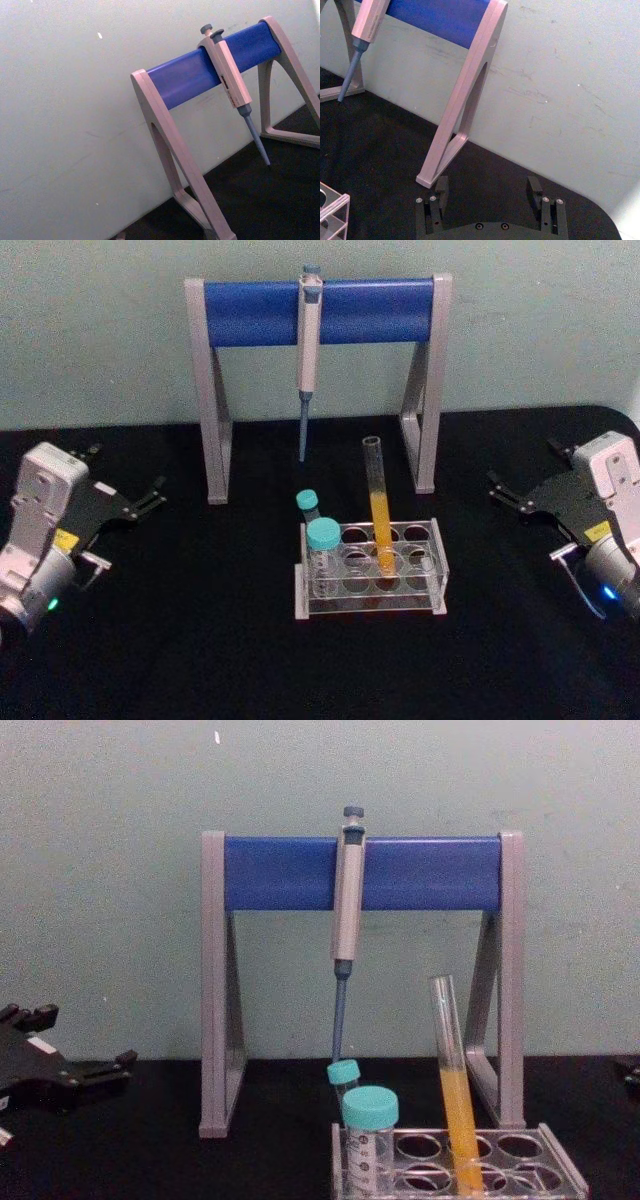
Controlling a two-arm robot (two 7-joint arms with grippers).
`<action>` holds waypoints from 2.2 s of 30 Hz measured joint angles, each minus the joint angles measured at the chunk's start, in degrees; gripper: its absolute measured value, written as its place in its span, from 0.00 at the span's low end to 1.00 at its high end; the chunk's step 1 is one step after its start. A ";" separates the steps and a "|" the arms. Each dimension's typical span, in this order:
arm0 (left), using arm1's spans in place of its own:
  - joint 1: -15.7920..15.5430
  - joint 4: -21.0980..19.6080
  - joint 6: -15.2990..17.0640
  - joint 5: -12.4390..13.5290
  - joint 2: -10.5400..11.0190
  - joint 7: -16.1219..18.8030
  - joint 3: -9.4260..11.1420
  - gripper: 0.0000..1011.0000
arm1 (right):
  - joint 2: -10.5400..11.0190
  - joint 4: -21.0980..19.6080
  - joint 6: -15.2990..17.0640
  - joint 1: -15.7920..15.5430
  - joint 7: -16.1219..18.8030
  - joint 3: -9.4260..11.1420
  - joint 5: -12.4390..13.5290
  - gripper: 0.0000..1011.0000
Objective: Pick up the test tube from the test tube rack, shake it, then place it back into the test tube rack.
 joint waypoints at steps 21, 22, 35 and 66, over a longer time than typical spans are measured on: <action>0.00 0.00 0.00 0.00 0.00 0.00 0.00 0.99 | 0.00 0.00 0.00 0.00 0.00 0.00 0.00 0.99; 0.00 0.00 0.00 0.00 0.00 0.00 0.00 0.99 | 0.00 0.00 0.00 -0.01 0.00 0.00 0.00 0.99; 0.00 0.00 0.00 0.00 0.00 0.00 0.00 0.99 | 0.00 0.00 0.00 0.00 0.00 0.00 0.00 0.99; 0.00 0.00 0.00 0.00 0.00 0.00 0.00 0.99 | 1.37 -4.63 2.54 -3.65 3.70 3.00 2.14 0.99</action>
